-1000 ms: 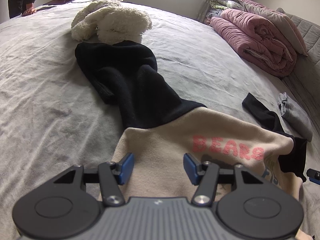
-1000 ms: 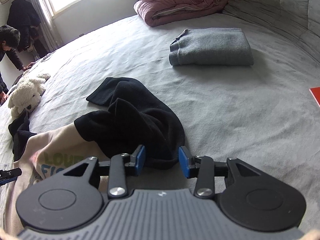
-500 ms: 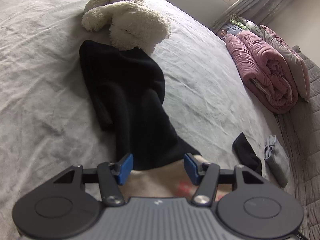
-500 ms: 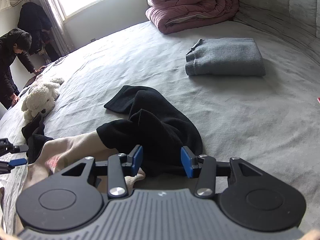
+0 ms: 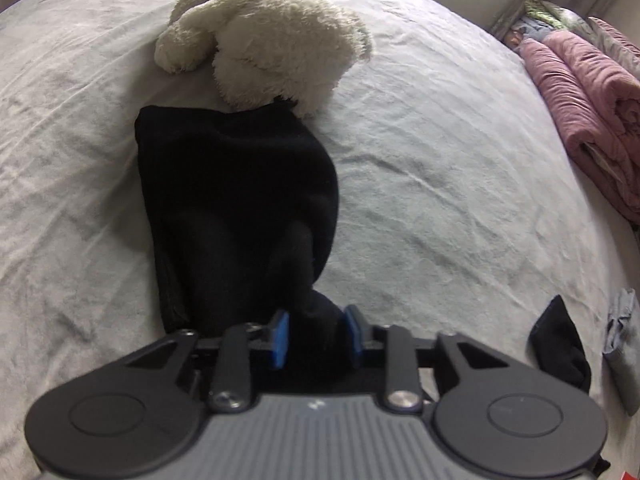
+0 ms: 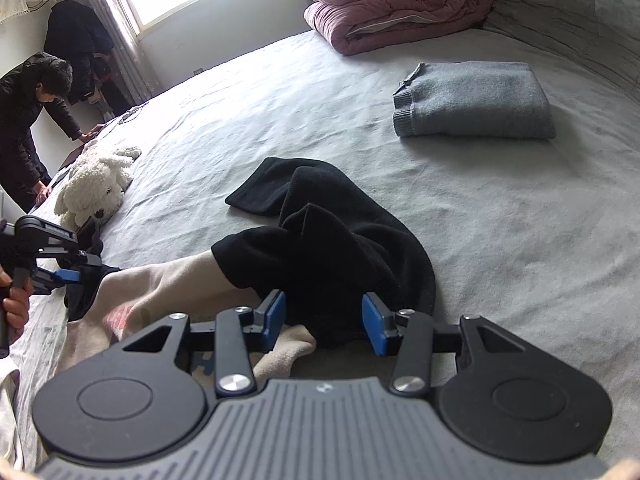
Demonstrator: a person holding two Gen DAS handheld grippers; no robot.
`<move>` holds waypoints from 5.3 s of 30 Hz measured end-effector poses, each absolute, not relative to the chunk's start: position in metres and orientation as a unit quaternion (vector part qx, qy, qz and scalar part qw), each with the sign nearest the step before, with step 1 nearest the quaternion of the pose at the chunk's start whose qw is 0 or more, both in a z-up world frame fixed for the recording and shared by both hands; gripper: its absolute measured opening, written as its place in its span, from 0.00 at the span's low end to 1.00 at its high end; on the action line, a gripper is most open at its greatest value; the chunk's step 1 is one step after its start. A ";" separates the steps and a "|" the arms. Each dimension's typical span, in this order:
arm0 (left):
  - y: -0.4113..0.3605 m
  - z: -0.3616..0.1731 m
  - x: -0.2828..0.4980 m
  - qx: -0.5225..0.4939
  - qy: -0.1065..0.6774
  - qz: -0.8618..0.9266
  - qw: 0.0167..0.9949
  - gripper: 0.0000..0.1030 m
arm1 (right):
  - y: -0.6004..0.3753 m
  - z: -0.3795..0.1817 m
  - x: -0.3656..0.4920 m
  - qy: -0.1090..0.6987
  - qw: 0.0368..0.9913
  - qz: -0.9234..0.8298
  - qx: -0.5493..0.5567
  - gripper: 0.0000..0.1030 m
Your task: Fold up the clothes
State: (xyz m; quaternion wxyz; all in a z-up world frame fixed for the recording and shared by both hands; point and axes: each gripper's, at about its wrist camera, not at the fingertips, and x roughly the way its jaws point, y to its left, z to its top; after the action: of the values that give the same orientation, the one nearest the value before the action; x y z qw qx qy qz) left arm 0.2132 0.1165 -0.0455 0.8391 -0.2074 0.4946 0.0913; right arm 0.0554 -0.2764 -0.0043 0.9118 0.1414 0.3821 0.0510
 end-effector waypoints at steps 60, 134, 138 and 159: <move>0.130 -0.035 0.105 -0.003 0.416 0.101 0.904 0.44 | -0.242 -0.001 0.058 0.395 0.905 0.113 0.111 0.47; 0.100 -0.034 0.021 -0.058 0.386 -0.139 0.910 0.27 | -0.217 0.008 0.092 0.367 0.911 0.189 0.027 0.47; 0.100 -0.056 0.028 -0.087 0.408 -0.162 0.894 0.27 | -0.217 -0.002 0.109 0.362 0.904 0.224 0.026 0.47; 0.116 -0.056 0.024 -0.067 0.441 -0.221 0.867 0.27 | -0.212 -0.052 0.100 0.361 0.898 0.241 -0.078 0.44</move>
State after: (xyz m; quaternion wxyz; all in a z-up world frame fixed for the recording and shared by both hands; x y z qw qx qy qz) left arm 0.0235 0.1164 -0.0562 0.8674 -0.0668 0.4408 -0.2212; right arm 0.0996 -0.2122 -0.0517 0.8976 -0.0778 0.3606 0.2413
